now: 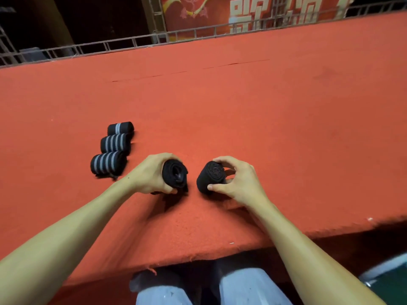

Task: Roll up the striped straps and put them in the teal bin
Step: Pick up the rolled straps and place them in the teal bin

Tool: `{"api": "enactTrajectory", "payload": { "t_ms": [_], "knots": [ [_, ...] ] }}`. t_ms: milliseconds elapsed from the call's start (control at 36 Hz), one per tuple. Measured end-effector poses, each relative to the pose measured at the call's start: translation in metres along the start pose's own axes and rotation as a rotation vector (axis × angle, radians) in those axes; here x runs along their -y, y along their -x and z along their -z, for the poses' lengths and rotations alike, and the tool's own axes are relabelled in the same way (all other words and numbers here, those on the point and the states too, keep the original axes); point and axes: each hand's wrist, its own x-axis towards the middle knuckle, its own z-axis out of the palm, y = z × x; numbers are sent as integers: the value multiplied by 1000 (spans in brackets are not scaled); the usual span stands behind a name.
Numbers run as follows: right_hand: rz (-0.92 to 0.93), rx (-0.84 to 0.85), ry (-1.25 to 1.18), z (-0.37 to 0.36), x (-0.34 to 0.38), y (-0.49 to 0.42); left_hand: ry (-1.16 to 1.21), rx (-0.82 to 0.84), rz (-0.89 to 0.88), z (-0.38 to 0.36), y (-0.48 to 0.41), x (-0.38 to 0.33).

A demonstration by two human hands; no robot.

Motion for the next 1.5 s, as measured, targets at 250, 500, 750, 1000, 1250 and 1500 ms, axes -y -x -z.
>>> {"api": "enactTrajectory", "payload": {
  "t_ms": [250, 500, 750, 1000, 1250, 1500],
  "knots": [
    [-115, -296, 109, 126, -34, 64, 148, 82, -350, -41, -49, -188],
    [-253, -651, 282, 264, -53, 173, 386, 219, -718, -57, -26, -394],
    [-483, -912, 368, 322, -85, 269, 519, 317, -878, -69, 29, -515],
    [-721, -926, 317, 323, -145, 290, 414, 339, -967, -109, 43, -529],
    [-892, -902, 220, 308, -192, 273, 451, 354, -971, -109, 36, -520],
    [-1079, -907, 209, 288, -214, 278, 446, 394, -957, -122, 25, -510]
  ]
}}
